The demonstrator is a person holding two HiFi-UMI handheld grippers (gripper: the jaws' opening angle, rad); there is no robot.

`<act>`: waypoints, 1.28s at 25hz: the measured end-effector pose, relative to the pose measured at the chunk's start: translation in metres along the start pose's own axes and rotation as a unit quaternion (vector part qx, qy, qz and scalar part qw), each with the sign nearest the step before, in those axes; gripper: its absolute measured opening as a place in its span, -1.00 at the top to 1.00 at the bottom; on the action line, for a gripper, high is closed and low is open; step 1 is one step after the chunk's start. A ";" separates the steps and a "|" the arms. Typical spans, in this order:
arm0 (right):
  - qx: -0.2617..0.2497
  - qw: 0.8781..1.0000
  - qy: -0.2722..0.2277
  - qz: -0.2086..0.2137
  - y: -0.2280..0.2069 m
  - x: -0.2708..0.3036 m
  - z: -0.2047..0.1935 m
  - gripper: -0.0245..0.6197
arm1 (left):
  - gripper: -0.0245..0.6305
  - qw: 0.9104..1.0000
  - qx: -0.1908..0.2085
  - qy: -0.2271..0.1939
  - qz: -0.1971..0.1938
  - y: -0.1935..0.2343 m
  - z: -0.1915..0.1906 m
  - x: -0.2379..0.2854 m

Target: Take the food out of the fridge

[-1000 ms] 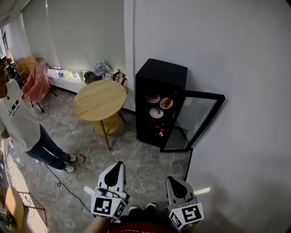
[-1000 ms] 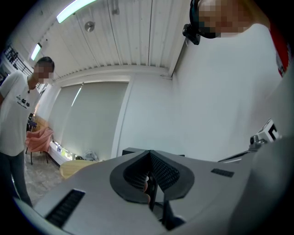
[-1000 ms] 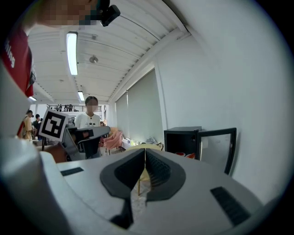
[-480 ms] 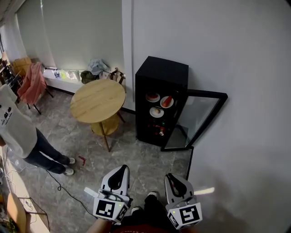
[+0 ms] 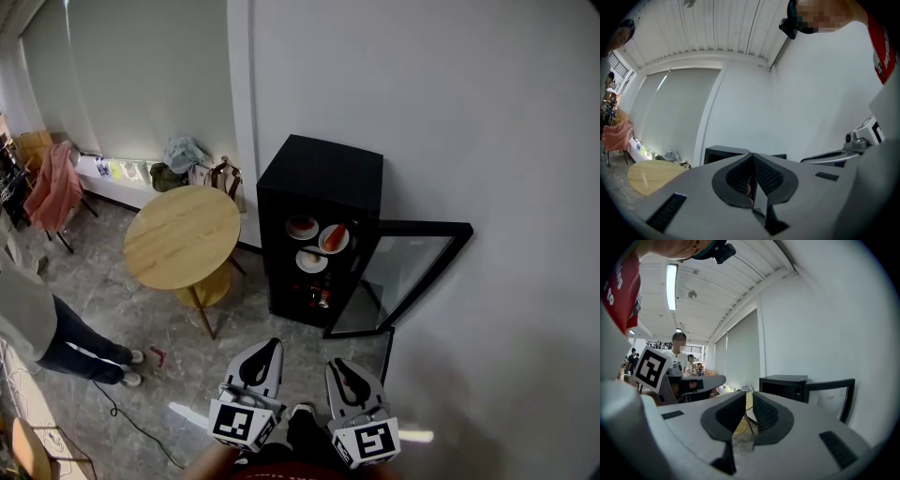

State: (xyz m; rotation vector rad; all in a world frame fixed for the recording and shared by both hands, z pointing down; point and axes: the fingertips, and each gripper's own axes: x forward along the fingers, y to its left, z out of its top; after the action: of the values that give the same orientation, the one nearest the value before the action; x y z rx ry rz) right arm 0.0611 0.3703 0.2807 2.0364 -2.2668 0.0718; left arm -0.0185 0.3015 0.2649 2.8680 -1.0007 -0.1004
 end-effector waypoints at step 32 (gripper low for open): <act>0.079 0.991 0.073 -0.079 -0.157 0.307 -0.099 0.68 | 0.90 0.999 -0.018 0.020 -0.044 0.151 -0.105 0.298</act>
State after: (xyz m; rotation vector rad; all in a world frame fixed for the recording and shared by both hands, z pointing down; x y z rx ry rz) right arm 0.1888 0.0592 0.4063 2.1997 -2.0655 0.3881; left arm 0.1319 0.0061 0.3784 2.8701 -0.8569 -0.0677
